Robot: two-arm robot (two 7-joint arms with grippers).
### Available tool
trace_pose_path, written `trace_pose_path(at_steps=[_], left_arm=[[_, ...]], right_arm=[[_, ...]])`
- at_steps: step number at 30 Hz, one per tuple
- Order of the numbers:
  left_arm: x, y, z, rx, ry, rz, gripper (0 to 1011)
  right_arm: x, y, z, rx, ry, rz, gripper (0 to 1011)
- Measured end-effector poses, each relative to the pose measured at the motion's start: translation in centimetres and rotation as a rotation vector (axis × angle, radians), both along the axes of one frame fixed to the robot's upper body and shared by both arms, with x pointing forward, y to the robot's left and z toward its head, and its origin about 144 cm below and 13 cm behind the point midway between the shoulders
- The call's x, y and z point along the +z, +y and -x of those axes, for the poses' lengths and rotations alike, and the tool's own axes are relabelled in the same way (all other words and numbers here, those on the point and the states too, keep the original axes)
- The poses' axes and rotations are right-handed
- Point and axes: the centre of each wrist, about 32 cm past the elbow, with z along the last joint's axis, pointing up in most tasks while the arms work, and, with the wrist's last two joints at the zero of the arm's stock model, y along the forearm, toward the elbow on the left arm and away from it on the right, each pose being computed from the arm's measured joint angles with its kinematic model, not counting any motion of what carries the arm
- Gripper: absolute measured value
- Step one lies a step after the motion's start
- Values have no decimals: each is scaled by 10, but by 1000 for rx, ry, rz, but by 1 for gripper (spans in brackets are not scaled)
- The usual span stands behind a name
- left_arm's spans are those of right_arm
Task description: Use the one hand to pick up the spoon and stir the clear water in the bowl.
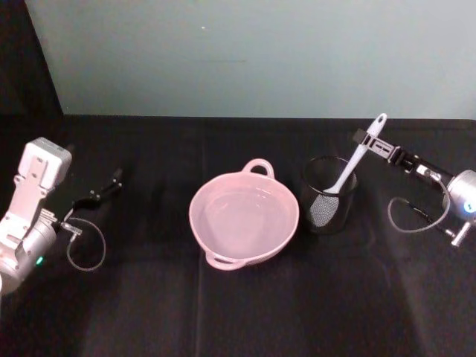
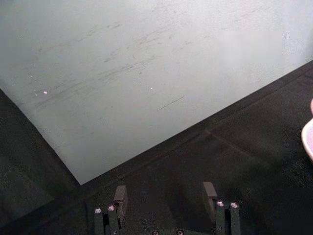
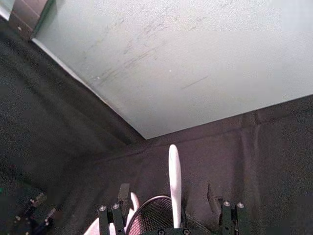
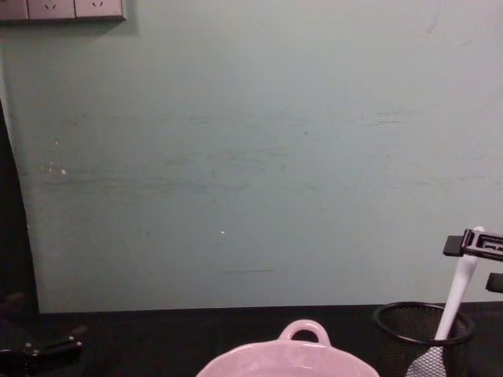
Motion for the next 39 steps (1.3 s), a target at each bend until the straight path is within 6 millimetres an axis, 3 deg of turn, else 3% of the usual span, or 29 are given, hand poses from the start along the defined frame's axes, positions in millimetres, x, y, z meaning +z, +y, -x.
trace_pose_path(at_steps=[32,39], left_arm=[[0,0,0,0,0,0,1011],[0,0,0,0,0,0,1011]], right_arm=[[-1,3,-12,18,-81,136,1000],[-1,3,-12,17,-80,135,875]])
